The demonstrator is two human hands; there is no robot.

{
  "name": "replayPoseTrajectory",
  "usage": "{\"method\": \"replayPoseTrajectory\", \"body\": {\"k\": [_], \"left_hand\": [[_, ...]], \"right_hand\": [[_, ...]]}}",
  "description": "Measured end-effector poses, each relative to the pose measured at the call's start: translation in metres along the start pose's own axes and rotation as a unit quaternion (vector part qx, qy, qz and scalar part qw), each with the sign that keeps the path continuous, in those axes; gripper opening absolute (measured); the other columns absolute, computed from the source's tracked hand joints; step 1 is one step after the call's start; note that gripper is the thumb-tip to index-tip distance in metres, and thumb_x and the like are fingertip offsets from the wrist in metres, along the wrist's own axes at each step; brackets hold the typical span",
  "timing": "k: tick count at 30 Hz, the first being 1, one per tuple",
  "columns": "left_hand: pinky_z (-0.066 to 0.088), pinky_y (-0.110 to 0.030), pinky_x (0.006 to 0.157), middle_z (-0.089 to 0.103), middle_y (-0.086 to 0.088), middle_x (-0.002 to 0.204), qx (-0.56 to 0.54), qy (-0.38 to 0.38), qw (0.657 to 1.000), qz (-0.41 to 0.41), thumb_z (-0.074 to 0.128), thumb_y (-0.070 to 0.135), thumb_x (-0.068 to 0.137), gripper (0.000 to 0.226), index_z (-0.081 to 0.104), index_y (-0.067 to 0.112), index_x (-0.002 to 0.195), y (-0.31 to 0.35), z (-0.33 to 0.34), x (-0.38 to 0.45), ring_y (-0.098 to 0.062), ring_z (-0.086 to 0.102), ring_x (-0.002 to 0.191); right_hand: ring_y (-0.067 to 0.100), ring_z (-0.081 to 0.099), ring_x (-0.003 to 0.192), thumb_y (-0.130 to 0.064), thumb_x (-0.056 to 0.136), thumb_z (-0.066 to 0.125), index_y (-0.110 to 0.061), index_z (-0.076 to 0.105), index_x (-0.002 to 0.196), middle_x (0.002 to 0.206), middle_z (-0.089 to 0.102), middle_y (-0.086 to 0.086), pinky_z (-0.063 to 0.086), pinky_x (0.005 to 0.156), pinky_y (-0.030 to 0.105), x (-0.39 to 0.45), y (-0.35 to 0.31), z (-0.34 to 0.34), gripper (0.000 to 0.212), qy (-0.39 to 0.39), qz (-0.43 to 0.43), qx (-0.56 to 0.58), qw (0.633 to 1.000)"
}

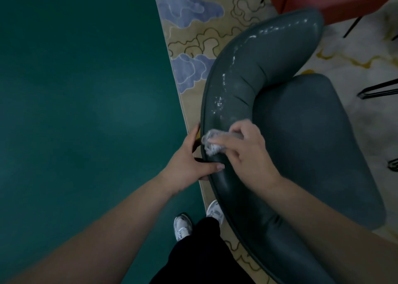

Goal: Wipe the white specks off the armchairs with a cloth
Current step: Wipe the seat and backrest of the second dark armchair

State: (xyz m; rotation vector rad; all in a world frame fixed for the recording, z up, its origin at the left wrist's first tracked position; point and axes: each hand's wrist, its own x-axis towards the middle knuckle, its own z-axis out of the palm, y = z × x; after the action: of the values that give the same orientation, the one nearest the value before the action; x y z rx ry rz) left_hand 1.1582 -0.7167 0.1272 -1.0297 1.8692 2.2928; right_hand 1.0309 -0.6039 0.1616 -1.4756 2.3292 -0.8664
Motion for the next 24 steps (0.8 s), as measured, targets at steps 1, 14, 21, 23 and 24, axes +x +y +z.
{"method": "replayPoseTrajectory", "body": {"k": [1,14,21,23,24], "left_hand": [[0.053,-0.023,0.058,0.043,0.022,0.137,0.000,-0.003,1.000,0.005,0.085,0.014,0.070,0.107,0.019,0.055,0.144,0.002,-0.002,0.003,-0.001,0.067,0.075],[0.057,-0.025,0.065,0.050,0.037,0.117,0.039,-0.012,0.999,-0.007,0.088,0.022,0.065,0.094,0.033,0.059,0.132,0.028,-0.025,0.045,0.026,0.047,0.104],[0.054,-0.027,0.089,0.053,0.039,0.115,0.067,-0.073,0.995,-0.005,0.086,0.012,0.069,0.097,0.026,0.055,0.131,0.053,-0.047,0.086,0.005,0.052,0.119],[0.056,-0.032,0.085,0.054,0.026,0.126,0.066,-0.103,0.993,-0.002,0.085,0.008,0.069,0.105,0.024,0.053,0.141,0.061,-0.053,0.097,-0.009,0.053,0.123],[0.057,-0.030,0.080,0.055,0.021,0.128,0.068,-0.119,0.991,-0.001,0.084,0.006,0.069,0.109,0.020,0.051,0.145,0.066,-0.056,0.102,-0.010,0.053,0.124]], "right_hand": [[0.027,0.048,0.087,-0.002,0.079,0.067,-0.029,0.074,0.102,0.091,0.049,0.008,0.045,0.073,0.051,0.003,0.002,0.000,0.036,-0.006,-0.001,0.005,1.000],[0.030,0.048,0.088,-0.007,0.081,0.067,-0.030,0.074,0.102,0.093,0.050,0.010,0.045,0.075,0.051,0.064,0.015,0.000,0.031,0.005,0.026,-0.013,1.000],[0.030,0.046,0.096,-0.020,0.089,0.055,-0.029,0.074,0.103,0.097,0.049,0.010,0.042,0.084,0.047,0.117,0.018,-0.002,0.025,0.032,0.088,-0.027,0.995],[0.032,0.048,0.090,-0.019,0.085,0.048,-0.026,0.075,0.100,0.092,0.049,0.011,0.044,0.078,0.045,0.090,0.012,0.002,0.032,0.055,0.113,-0.006,0.992],[0.032,0.049,0.088,-0.011,0.082,0.050,-0.024,0.075,0.100,0.092,0.049,0.011,0.045,0.077,0.045,0.079,0.009,0.005,0.034,0.063,0.123,0.004,0.990]]}}
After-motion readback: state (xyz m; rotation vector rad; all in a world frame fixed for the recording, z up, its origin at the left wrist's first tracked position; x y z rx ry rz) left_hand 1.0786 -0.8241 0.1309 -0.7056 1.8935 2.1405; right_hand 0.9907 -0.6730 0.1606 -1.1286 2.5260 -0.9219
